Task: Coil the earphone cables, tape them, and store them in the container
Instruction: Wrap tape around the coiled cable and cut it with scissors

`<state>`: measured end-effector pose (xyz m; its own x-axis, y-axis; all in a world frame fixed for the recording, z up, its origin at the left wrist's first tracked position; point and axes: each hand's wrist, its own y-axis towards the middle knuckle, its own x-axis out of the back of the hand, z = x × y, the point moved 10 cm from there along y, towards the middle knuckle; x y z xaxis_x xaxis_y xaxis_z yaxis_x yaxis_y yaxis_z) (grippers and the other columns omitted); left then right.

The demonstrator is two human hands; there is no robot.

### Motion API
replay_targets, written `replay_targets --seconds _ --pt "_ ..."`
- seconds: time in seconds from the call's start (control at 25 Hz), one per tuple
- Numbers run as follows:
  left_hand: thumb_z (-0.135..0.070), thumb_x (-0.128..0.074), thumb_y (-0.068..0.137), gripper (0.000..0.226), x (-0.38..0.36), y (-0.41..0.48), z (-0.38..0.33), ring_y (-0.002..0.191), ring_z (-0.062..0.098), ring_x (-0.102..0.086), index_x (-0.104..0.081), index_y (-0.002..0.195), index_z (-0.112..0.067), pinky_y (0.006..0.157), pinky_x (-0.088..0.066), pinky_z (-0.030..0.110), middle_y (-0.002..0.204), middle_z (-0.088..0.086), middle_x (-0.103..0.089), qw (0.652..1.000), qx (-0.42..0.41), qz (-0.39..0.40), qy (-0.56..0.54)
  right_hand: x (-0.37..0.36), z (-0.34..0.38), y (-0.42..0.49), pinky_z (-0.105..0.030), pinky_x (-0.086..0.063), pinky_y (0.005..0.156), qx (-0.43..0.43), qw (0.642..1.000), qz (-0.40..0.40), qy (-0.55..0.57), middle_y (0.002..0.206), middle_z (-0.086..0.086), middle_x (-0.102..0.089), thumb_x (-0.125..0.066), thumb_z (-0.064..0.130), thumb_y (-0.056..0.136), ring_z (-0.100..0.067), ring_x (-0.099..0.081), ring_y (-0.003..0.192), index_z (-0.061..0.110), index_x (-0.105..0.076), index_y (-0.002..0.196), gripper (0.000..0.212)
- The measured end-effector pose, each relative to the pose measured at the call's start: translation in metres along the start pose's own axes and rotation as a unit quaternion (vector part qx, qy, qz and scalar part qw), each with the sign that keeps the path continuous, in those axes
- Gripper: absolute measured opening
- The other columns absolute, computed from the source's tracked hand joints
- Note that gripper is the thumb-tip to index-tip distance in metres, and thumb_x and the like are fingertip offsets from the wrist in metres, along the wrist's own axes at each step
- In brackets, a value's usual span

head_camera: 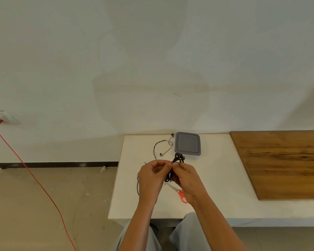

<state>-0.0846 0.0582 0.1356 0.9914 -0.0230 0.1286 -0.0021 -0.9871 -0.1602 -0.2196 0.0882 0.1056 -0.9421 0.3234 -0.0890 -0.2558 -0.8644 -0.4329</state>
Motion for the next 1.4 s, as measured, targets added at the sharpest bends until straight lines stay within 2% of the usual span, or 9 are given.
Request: replay_targets --seconds 0.28,0.44,0.52,0.6,0.76,0.96,1.2,1.28,1.4 --pt "-0.013 -0.072 0.083 0.007 0.001 -0.007 0.001 0.073 0.01 -0.072 -0.076 0.086 -0.017 0.068 -0.056 0.018 0.075 -0.002 -0.076 0.999 0.004 -0.045 -0.031 0.01 0.018 0.0 -0.022 -0.049 0.066 0.115 0.978 -0.089 -0.152 0.071 0.005 -0.064 -0.054 0.016 0.095 -0.019 -0.063 0.074 0.028 -0.06 0.072 0.026" --pt "-0.016 -0.066 0.087 0.018 -0.005 -0.011 -0.003 0.065 0.002 -0.066 -0.075 0.076 -0.028 0.059 -0.049 0.01 0.07 -0.003 -0.073 0.999 -0.002 -0.045 -0.01 0.017 0.018 -0.003 -0.019 -0.046 0.06 0.139 0.972 -0.128 -0.139 0.066 0.009 -0.068 -0.062 0.02 0.09 -0.005 -0.062 0.06 0.026 -0.071 0.079 0.015" --pt "-0.02 -0.064 0.088 0.023 -0.008 -0.009 0.003 0.06 0.001 -0.062 -0.076 0.07 -0.028 0.056 -0.049 0.013 0.069 0.0 -0.073 0.999 0.03 -0.025 -0.014 0.023 0.019 -0.005 -0.012 -0.045 0.059 0.143 0.971 -0.145 -0.124 0.065 0.016 -0.069 -0.067 0.022 0.087 0.002 -0.064 0.064 0.035 -0.07 0.077 0.017" --pt "-0.019 -0.065 0.086 0.02 -0.011 -0.006 0.011 0.064 0.006 -0.066 -0.079 0.073 -0.026 0.062 -0.053 0.015 0.071 0.001 -0.075 0.995 0.077 0.005 -0.061 0.025 0.018 -0.005 -0.006 -0.045 0.056 0.142 0.973 -0.137 -0.121 0.062 0.023 -0.068 -0.07 0.022 0.084 0.007 -0.065 0.068 0.04 -0.069 0.074 0.021" --pt "-0.014 -0.075 0.079 0.005 -0.008 0.001 0.02 0.069 0.013 -0.069 -0.079 0.079 -0.015 0.062 -0.054 0.017 0.075 0.007 -0.076 0.989 0.124 0.027 -0.08 0.022 0.015 -0.001 -0.006 -0.045 0.06 0.127 0.975 -0.111 -0.146 0.07 0.021 -0.069 -0.072 0.02 0.083 -0.002 -0.067 0.071 0.03 -0.075 0.085 0.011" --pt "-0.009 -0.079 0.075 0.011 -0.01 0.001 0.034 0.075 0.018 -0.074 -0.077 0.086 -0.007 0.061 -0.056 0.019 0.082 0.01 -0.077 0.967 0.201 0.05 -0.146 0.017 0.017 0.001 -0.007 -0.049 0.059 0.13 0.979 -0.076 -0.141 0.065 0.024 -0.07 -0.071 0.021 0.084 0.002 -0.068 0.071 0.047 -0.068 0.067 0.031" --pt "-0.015 -0.084 0.07 0.013 0.004 0.0 0.026 0.069 0.014 -0.073 -0.074 0.077 -0.021 0.065 -0.058 0.022 0.072 0.001 -0.076 0.992 0.111 -0.023 -0.054 0.011 0.009 0.008 -0.02 -0.058 0.067 0.089 0.984 -0.031 -0.148 0.065 0.012 -0.071 -0.063 0.021 0.09 -0.012 -0.071 0.068 0.043 -0.07 0.058 0.04" --pt "-0.017 -0.084 0.071 0.012 0.006 0.0 0.02 0.07 0.011 -0.072 -0.074 0.078 -0.021 0.068 -0.056 0.02 0.074 -0.001 -0.075 0.997 0.067 -0.036 0.006 0.008 0.002 0.009 -0.018 -0.057 0.061 0.057 0.993 -0.021 -0.104 0.066 0.009 -0.073 -0.064 0.026 0.089 -0.01 -0.072 0.067 0.037 -0.073 0.059 0.033" --pt "-0.007 -0.078 0.075 0.007 0.004 -0.004 0.01 0.066 0.005 -0.068 -0.073 0.077 -0.011 0.059 -0.05 0.009 0.07 -0.003 -0.072 0.998 0.018 -0.046 0.036 0.008 -0.002 0.009 -0.016 -0.054 0.058 0.062 0.995 -0.028 -0.078 0.069 0.004 -0.074 -0.073 0.029 0.081 -0.013 -0.072 0.068 0.031 -0.075 0.069 0.012"
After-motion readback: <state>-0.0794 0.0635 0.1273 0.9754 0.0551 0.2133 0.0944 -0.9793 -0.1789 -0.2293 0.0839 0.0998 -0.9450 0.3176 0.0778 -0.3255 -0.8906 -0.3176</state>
